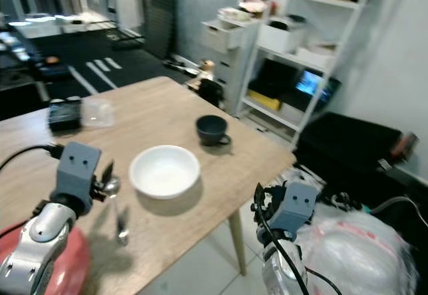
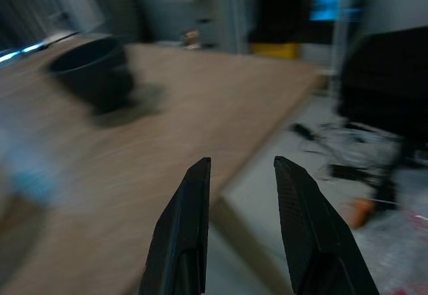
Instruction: Setting the table
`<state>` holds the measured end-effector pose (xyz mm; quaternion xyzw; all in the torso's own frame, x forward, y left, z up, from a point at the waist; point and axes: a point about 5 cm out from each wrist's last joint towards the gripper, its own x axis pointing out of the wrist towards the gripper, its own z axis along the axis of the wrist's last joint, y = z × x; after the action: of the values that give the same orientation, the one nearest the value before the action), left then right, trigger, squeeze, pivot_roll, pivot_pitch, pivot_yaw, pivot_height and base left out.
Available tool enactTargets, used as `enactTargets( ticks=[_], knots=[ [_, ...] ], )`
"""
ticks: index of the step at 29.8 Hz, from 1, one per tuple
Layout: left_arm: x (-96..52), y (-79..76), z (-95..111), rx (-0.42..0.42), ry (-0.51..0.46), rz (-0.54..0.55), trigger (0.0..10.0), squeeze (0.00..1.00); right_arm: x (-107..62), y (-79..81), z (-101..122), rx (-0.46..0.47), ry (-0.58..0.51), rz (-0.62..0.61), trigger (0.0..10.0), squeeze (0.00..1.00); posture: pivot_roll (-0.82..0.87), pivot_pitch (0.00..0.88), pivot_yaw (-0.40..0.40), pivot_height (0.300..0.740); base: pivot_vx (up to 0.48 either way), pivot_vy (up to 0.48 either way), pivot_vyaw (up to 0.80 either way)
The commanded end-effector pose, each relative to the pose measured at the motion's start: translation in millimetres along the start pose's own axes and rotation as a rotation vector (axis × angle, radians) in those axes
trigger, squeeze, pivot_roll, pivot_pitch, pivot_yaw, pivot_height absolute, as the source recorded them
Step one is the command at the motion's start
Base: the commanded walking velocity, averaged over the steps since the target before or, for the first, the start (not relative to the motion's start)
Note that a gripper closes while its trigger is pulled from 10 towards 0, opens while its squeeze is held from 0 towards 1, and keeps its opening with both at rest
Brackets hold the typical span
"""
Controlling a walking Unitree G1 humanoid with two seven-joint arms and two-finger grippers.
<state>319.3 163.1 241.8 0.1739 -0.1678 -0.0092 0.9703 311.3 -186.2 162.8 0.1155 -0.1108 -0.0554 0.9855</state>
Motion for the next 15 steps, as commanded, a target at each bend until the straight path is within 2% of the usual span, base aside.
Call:
enactTargets(
  ticks=[1,3,5,6,8,10,11,12,13,15],
  knots=[
    [-1.6,-8.0,13.7,-0.025,-0.079,-0.069,10.0,0.00,-1.5,-4.4,3.1,-0.024,-0.021,-0.009,10.0,0.00,0.04,0.151,0.058,0.740,0.000,0.000,-0.80],
    [-1.7,-11.5,15.7,-0.053,-0.086,-0.107,10.0,0.00,-0.9,-4.6,5.2,-0.033,-0.030,-0.009,10.0,0.00,0.04,0.150,0.058,0.740,0.000,0.000,-0.80],
    [-1.9,-21.2,16.0,-0.118,-0.067,-0.214,10.0,0.00,0.8,-5.6,10.5,-0.052,-0.052,-0.011,10.0,0.00,0.04,0.149,0.056,0.740,0.000,0.000,-0.80],
    [-1.9,-21.2,16.0,-0.118,-0.067,-0.214,10.0,0.00,0.8,-5.6,10.5,-0.052,-0.052,-0.011,10.0,0.00,0.04,0.149,0.056,0.740,0.000,0.000,-0.80],
    [-1.4,-39.3,11.9,-0.286,-0.001,-0.412,10.0,0.00,2.8,-7.9,16.4,-0.080,-0.076,-0.015,10.0,0.00,0.04,0.146,0.059,0.740,0.000,0.000,-0.80],
    [-0.9,-48.4,10.3,-0.326,0.023,-0.494,10.0,0.00,3.0,-8.5,17.3,-0.094,-0.081,-0.017,10.0,0.00,0.03,0.146,0.059,0.740,0.000,0.000,-0.80],
    [-0.9,-48.4,10.3,-0.326,0.023,-0.494,10.0,0.00,3.0,-8.5,17.3,-0.094,-0.081,-0.017,10.0,0.00,0.03,0.146,0.059,0.740,0.000,0.000,-0.80],
    [-1.7,-58.6,11.4,-0.342,0.024,-0.575,10.0,0.00,2.5,-8.5,17.0,-0.099,-0.081,-0.017,10.0,0.00,0.03,0.143,0.061,0.740,0.000,0.000,-0.80],
    [-1.7,-58.6,11.4,-0.342,0.024,-0.575,10.0,0.00,2.5,-8.5,17.0,-0.099,-0.081,-0.017,10.0,0.00,0.03,0.143,0.061,0.740,0.000,0.000,-0.80],
    [-5.2,-72.1,14.6,-0.361,0.007,-0.680,10.0,0.00,1.1,-8.1,15.4,-0.100,-0.076,-0.018,10.0,0.00,0.03,0.143,0.062,0.740,0.000,0.000,-0.80]
  ],
)
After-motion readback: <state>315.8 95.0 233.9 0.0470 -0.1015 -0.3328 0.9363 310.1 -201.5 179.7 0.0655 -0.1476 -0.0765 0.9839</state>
